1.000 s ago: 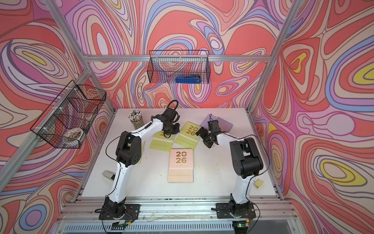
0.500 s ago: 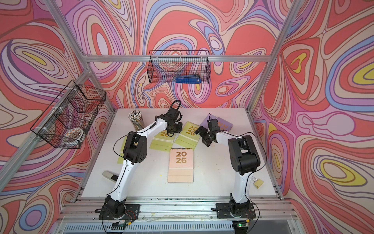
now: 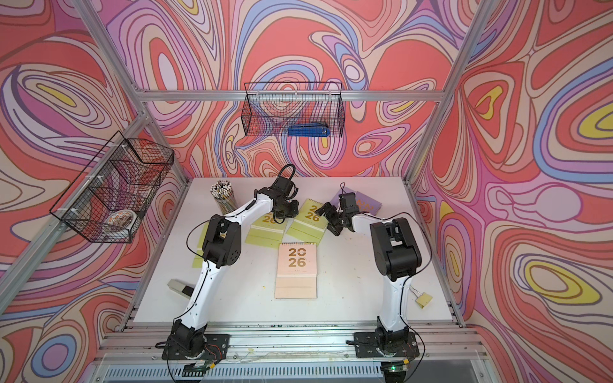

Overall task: Stack the calendars
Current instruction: Pick up the calendar at the center of the board.

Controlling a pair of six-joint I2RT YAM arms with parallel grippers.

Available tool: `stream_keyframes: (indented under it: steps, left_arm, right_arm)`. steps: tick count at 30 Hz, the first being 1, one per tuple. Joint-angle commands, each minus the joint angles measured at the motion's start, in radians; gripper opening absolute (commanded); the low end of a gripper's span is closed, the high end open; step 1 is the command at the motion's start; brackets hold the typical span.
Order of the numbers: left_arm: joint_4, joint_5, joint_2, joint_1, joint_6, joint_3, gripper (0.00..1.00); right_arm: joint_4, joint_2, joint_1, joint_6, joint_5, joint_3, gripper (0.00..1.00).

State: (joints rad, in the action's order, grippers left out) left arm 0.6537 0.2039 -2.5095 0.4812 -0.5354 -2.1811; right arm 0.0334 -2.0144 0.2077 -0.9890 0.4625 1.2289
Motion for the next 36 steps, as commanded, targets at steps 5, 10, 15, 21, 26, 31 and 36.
stream_keyframes:
  steps: [5,10,15,21,26,31,36]
  left_arm:
    - [0.047,0.031,-0.038,-0.003,-0.014,0.003,0.00]
    - [0.047,0.043,-0.040,-0.006,-0.017,0.003,0.00]
    - [0.047,0.053,-0.037,-0.009,-0.021,0.003,0.00]
    - [0.044,0.057,-0.016,-0.016,-0.021,0.000,0.00]
    - [0.053,0.054,0.007,-0.018,-0.020,-0.011,0.00]
    - [0.063,0.051,0.045,-0.021,-0.022,-0.011,0.00]
    - [0.074,0.046,0.099,-0.022,-0.024,0.002,0.00]
  right_arm:
    - [-0.133,-0.033,-0.005,-0.017,0.076,-0.018,0.90]
    - [-0.226,-0.019,-0.005,-0.036,0.111,-0.046,0.79]
    - [-0.265,-0.002,-0.004,-0.048,0.109,-0.066,0.55]
    - [-0.261,0.011,-0.004,-0.046,0.092,-0.067,0.29]
    - [-0.246,0.033,-0.005,-0.033,0.086,-0.060,0.11]
    - [-0.208,0.078,-0.005,-0.007,0.074,-0.056,0.00]
    - [-0.178,0.140,-0.007,0.017,0.066,-0.076,0.00]
